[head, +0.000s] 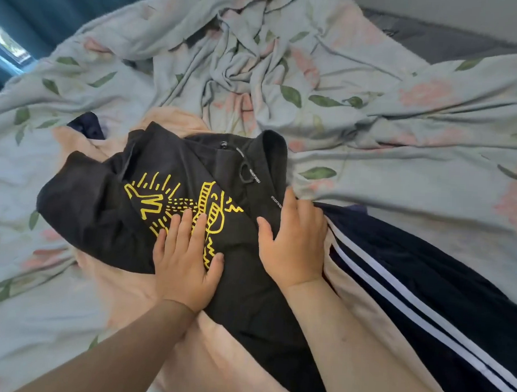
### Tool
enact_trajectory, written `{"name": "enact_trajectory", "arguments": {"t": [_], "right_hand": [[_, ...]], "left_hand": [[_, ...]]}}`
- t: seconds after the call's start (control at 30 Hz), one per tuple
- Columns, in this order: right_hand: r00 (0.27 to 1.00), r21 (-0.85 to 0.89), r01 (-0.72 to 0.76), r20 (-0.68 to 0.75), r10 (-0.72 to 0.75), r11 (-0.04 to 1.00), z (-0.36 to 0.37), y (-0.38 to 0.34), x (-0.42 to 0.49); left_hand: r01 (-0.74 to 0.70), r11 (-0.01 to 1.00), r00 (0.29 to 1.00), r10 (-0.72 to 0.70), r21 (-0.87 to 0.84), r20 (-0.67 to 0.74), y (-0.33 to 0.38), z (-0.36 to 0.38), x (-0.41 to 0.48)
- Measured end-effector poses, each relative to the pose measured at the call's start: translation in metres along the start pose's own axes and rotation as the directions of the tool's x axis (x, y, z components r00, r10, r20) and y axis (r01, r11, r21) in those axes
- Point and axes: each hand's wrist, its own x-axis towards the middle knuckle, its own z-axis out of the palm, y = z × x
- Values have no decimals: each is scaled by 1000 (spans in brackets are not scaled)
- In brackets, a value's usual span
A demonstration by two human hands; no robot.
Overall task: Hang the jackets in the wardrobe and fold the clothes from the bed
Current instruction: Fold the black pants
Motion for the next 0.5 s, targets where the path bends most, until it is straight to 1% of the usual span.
{"name": "enact_trajectory", "arguments": {"t": [0.07,0.13,0.2,0.23,0.3,0.37,0.4,0.43,0.5], "right_hand": [[999,38,33,-32,-32,999,-6,-4,-6],[998,29,60,-36,-59,998,-15,-12,-13],[989,-8,145,-31,-145,989,-26,-18,-21],[980,-13,201,-1,-201,979,-31,-22,-26],[958,60,271,80,-276,961,-46,-31,-39],[946,153,275,131,-295,949,-68,-44,-57],[941,169,298,112,-319,939,-81,-52,-66],[933,167,338,68,-353,926,-96,-61,-74],[915,156,399,-9,-403,904,-130,-81,-93]], "left_hand": [[-6,1000,1000,6,7,-2,2,-4,-2],[-8,1000,1000,8,-3,-8,3,-8,-6],[-19,999,1000,18,-35,-15,3,-13,-13],[-36,998,999,35,-58,-5,4,-16,-20],[-104,981,994,110,-165,28,6,-26,-33],[-163,920,987,154,-356,-51,3,-46,-47],[-190,877,981,149,-441,-126,3,-62,-54],[-220,831,968,124,-511,-216,0,-79,-59],[-216,739,937,-26,-638,-348,-7,-121,-69]]}}
